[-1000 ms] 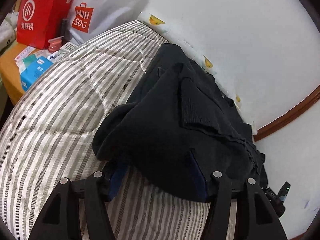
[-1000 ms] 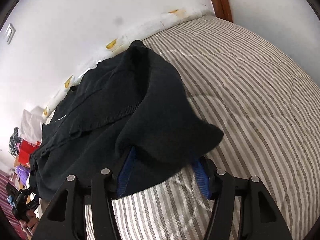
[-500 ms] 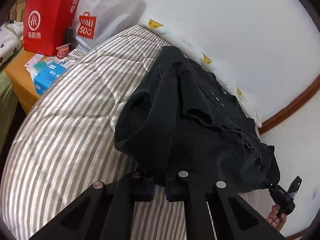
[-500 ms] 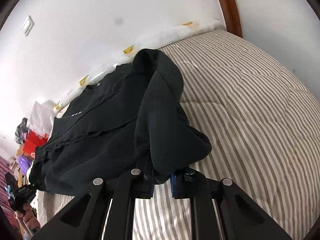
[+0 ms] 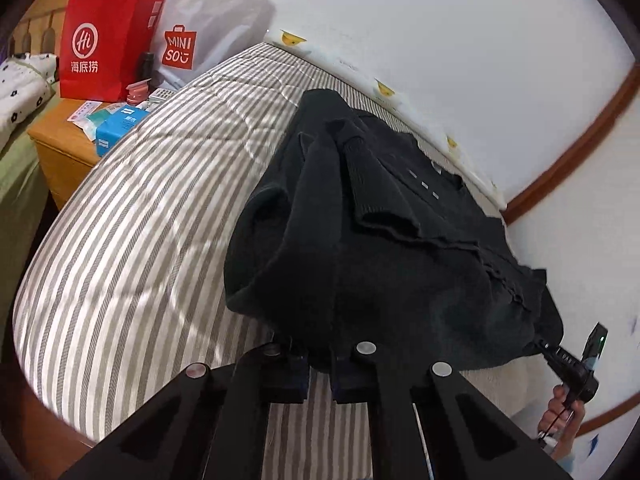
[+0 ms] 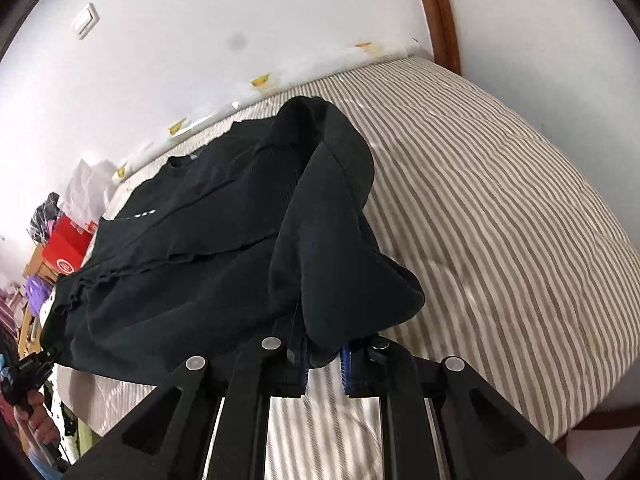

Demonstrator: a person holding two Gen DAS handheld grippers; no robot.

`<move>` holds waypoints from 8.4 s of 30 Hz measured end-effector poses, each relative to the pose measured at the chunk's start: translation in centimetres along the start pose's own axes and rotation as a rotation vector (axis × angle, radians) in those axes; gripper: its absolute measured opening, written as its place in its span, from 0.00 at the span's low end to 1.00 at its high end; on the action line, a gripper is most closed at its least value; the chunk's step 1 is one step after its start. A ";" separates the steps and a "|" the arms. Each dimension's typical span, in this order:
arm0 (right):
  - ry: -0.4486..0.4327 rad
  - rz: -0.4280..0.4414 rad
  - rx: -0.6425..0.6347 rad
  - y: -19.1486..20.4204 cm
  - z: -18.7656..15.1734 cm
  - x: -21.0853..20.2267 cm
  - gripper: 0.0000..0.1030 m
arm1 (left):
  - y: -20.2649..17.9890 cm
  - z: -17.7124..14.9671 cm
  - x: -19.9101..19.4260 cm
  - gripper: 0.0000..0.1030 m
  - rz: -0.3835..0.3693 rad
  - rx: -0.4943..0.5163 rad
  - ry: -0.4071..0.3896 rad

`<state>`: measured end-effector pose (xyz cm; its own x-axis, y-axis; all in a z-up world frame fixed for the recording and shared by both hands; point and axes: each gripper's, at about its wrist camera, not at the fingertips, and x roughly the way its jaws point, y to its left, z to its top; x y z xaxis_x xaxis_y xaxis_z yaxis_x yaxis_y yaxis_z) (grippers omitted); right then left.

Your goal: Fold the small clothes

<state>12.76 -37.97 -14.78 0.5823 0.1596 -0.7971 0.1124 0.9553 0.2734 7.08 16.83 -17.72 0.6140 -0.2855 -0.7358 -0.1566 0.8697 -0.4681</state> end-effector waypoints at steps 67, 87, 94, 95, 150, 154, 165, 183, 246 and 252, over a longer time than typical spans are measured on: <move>-0.076 -0.135 -0.253 10.0 15.7 10.3 0.17 | -9.1 14.2 9.5 0.30 0.189 0.263 -0.053; 0.015 -0.148 -0.340 8.3 15.5 13.6 0.21 | -7.3 13.8 11.3 0.17 0.203 0.328 0.040; -0.110 -0.044 -0.230 6.6 16.5 10.1 0.08 | -8.3 14.2 8.3 0.09 0.166 0.347 -0.074; -0.126 -0.048 -0.223 6.6 16.7 9.7 0.08 | -8.4 14.6 8.1 0.09 0.163 0.337 -0.083; -0.017 -0.115 -0.442 23.0 3.6 13.4 0.35 | -0.3 4.0 -0.1 0.52 0.034 0.124 0.004; -0.027 -0.148 -0.468 22.8 2.2 11.9 0.35 | 0.4 2.4 -0.7 0.53 0.011 0.096 0.021; -0.054 -0.156 -0.536 20.3 -4.1 6.3 0.35 | 1.2 1.1 1.7 0.53 -0.111 -0.057 -0.019; -0.133 -0.056 -0.350 14.1 -2.8 0.6 0.35 | -0.2 3.2 3.4 0.20 -0.039 -0.182 -0.066; -0.043 0.254 -0.171 17.3 5.2 7.9 0.20 | -16.4 -2.2 8.5 0.62 -0.144 0.477 0.118; -0.230 0.117 -0.274 15.6 7.0 3.2 0.14 | -19.8 -3.0 9.9 0.62 -0.092 0.562 0.123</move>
<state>21.98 -24.32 -9.33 0.7478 0.2408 -0.6187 -0.1668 0.9702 0.1760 13.94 -4.41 -17.20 0.5060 -0.3851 -0.7718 0.3481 0.9099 -0.2258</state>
